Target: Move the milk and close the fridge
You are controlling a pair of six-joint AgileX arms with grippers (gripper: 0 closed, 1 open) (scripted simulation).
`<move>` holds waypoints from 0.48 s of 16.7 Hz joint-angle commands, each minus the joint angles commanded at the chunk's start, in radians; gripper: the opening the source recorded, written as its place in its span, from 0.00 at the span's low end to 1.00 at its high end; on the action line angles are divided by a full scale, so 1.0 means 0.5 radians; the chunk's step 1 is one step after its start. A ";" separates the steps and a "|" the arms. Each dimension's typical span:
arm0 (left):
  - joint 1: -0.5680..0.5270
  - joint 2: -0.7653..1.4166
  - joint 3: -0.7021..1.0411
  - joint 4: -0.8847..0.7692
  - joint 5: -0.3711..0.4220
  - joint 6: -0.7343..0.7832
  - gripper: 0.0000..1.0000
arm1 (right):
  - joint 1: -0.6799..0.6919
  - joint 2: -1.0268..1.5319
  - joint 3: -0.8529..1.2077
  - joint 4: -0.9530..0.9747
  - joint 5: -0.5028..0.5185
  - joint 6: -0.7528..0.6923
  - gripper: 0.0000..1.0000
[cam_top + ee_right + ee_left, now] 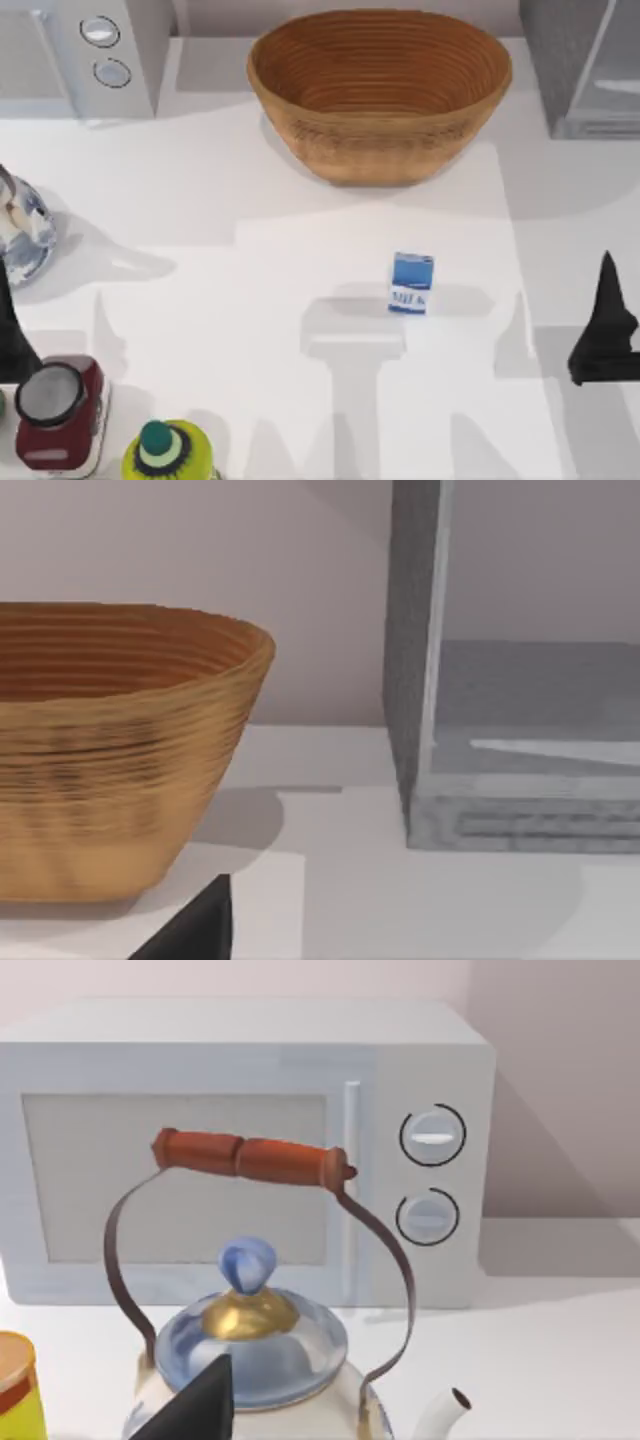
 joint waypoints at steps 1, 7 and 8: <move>0.000 0.000 0.000 0.000 0.000 0.000 1.00 | 0.069 0.058 0.004 0.058 0.070 0.003 1.00; 0.000 0.000 0.000 0.000 0.000 0.000 1.00 | 0.168 0.134 0.012 0.140 0.169 0.009 1.00; 0.000 0.000 0.000 0.000 0.000 0.000 1.00 | 0.161 0.128 0.004 0.134 0.165 0.009 1.00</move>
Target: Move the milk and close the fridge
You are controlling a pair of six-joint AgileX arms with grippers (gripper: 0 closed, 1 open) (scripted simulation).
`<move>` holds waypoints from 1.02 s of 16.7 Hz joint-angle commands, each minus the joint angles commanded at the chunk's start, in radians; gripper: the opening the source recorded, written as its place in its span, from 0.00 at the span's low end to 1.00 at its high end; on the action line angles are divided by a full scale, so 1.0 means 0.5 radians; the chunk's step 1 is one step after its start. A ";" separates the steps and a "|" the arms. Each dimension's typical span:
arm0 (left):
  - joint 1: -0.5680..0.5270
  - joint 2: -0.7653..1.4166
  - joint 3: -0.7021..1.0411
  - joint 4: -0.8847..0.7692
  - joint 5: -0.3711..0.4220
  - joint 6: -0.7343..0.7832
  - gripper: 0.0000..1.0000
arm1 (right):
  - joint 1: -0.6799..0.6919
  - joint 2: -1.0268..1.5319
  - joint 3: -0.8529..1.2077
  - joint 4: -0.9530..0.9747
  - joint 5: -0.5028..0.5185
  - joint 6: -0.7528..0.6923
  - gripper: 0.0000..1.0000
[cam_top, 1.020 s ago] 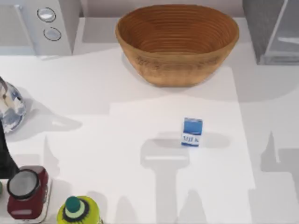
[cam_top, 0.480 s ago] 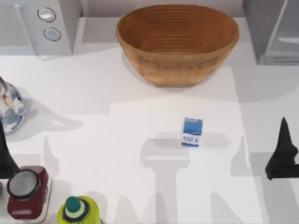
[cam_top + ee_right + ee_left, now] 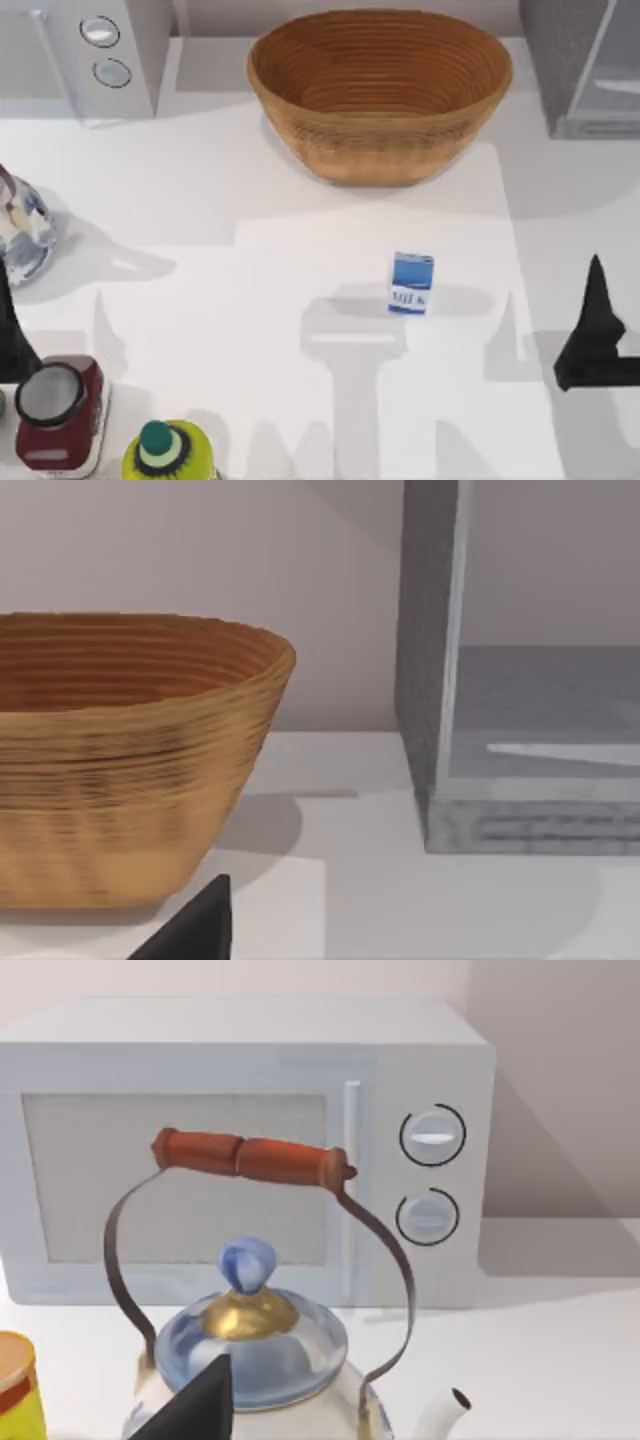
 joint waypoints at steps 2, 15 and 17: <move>0.000 0.000 0.000 0.000 0.000 0.000 1.00 | 0.000 0.017 0.008 0.011 0.005 0.000 1.00; 0.000 0.000 0.000 0.000 0.000 0.000 1.00 | 0.170 1.359 0.469 0.700 0.330 0.009 1.00; 0.000 0.000 0.000 0.000 0.000 0.000 1.00 | 0.192 1.659 0.584 0.856 0.391 0.005 1.00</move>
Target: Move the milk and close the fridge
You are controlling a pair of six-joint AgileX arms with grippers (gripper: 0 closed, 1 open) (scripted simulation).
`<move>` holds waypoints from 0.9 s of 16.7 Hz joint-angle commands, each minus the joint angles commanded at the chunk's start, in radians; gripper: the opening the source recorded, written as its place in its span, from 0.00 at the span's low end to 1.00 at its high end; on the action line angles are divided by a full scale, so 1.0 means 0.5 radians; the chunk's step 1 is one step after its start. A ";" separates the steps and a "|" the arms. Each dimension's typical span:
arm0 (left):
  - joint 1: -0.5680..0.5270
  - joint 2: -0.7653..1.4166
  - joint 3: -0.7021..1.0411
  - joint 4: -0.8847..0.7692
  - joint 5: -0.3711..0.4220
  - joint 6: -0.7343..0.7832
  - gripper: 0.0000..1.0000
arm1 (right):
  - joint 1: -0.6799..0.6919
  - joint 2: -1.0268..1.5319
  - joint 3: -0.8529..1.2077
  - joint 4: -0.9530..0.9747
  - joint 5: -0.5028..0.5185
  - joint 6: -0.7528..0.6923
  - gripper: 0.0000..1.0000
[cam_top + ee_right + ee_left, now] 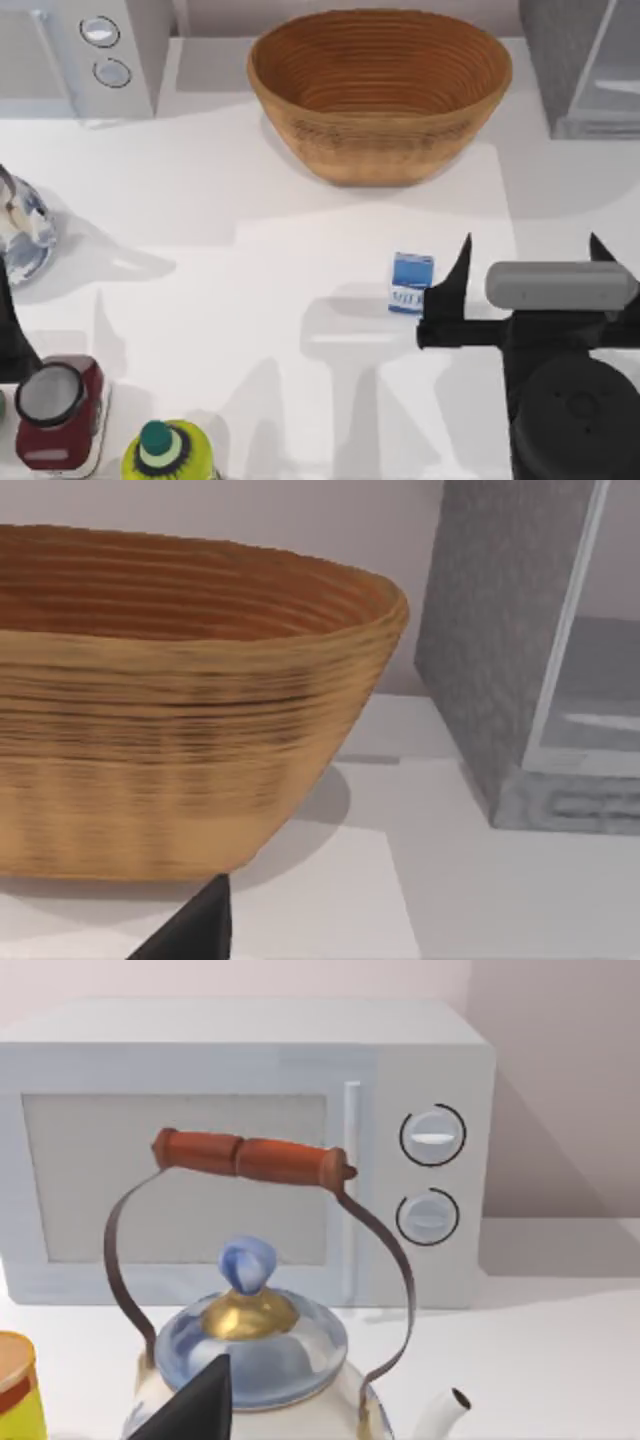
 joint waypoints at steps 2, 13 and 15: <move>0.000 0.000 0.000 0.000 0.000 0.000 1.00 | 0.026 0.281 0.114 0.155 0.060 -0.003 1.00; 0.000 0.000 0.000 0.000 0.000 0.000 1.00 | 0.116 1.402 0.695 0.882 0.257 0.016 1.00; 0.000 0.000 0.000 0.000 0.000 0.000 1.00 | 0.122 1.525 0.757 0.959 0.280 0.023 1.00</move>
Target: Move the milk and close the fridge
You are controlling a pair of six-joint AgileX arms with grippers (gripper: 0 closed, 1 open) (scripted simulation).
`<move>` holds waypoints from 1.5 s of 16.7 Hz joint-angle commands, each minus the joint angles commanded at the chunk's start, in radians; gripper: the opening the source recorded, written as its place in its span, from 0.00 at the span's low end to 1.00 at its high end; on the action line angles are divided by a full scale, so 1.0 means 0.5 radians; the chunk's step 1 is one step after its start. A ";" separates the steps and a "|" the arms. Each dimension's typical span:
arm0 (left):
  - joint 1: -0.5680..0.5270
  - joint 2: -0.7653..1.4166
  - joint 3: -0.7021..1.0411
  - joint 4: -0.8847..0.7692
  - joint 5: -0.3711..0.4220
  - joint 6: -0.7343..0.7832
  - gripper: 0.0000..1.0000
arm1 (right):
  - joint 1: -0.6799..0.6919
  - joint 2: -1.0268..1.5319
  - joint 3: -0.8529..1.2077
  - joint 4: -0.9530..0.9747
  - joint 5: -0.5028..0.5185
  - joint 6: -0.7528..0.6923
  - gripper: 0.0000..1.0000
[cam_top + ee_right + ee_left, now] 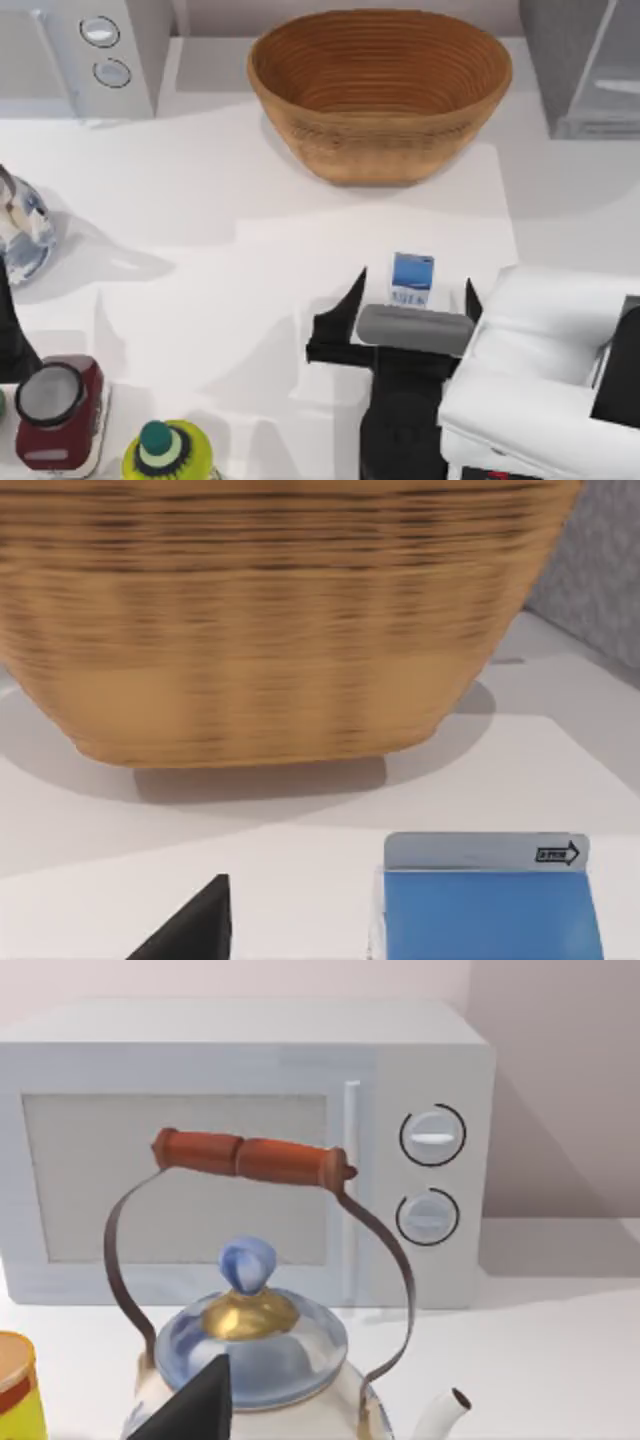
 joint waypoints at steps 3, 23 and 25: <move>0.000 0.000 0.000 0.000 0.000 0.000 1.00 | 0.007 0.078 0.033 0.045 0.018 0.005 1.00; 0.000 0.000 0.000 0.000 0.000 0.000 1.00 | -0.223 0.103 0.158 -0.035 -0.211 -0.014 0.62; 0.000 0.000 0.000 0.000 0.000 0.000 1.00 | -0.223 0.103 0.158 -0.035 -0.211 -0.014 0.47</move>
